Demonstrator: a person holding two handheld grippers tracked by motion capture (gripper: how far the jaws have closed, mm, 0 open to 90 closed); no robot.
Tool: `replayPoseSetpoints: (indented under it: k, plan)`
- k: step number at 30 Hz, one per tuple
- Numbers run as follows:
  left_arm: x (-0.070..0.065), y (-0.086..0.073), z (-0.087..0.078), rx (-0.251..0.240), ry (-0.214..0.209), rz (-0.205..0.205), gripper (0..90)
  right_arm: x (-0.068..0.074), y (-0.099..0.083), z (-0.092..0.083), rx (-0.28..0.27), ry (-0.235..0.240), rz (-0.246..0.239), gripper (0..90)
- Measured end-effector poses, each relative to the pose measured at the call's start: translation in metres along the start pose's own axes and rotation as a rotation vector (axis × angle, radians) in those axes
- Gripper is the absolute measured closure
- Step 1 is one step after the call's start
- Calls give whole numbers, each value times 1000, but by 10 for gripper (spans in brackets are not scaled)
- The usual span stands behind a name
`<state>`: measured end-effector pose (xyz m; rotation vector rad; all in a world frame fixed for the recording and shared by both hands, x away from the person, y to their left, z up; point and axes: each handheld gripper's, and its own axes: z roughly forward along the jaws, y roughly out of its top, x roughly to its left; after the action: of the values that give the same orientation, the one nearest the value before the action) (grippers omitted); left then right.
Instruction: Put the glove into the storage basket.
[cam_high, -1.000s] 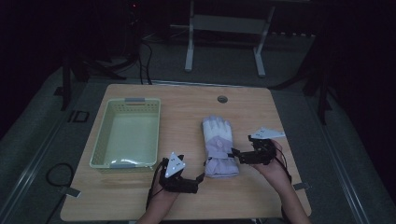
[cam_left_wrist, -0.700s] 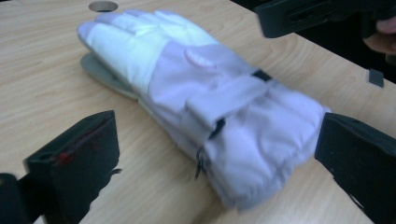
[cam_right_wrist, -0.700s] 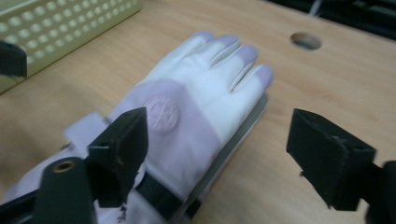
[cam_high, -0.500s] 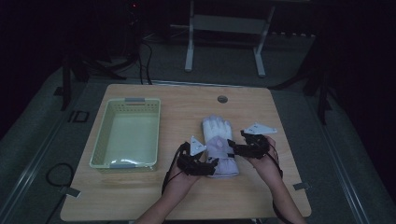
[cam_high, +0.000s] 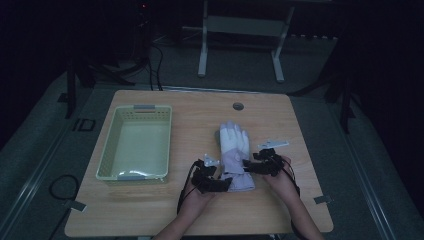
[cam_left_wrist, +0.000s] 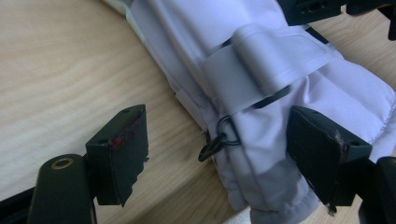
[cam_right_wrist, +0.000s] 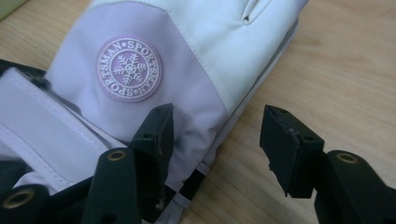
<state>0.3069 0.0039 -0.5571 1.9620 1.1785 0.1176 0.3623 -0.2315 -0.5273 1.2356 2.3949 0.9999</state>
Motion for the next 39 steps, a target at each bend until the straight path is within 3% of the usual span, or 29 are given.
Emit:
replayPoseSetpoints:
  k: [5,9,11,14,16,19,22,27,39]
  plan:
    - [8,0,5,11,-72,-24,258,-11,-1,8,54,110,127,452]
    - [11,1,7,26,-142,-19,397,-22,-6,14,66,224,227,514]
    - [12,2,8,38,-167,-23,445,-26,-8,17,65,283,257,574]
    - [14,3,9,47,-197,-31,503,-28,-9,18,65,315,282,649]
    - [13,4,7,50,-197,-27,596,-26,-8,17,62,303,266,720]
    - [6,8,3,60,-161,1,714,-17,-4,12,61,229,217,786]
    - [4,11,0,73,-154,17,737,-7,-1,7,53,166,165,798]
    - [1,18,-7,91,-137,67,745,3,5,-1,41,114,126,802]
    - [-2,37,-38,78,-125,135,747,17,27,-19,-7,111,97,806]
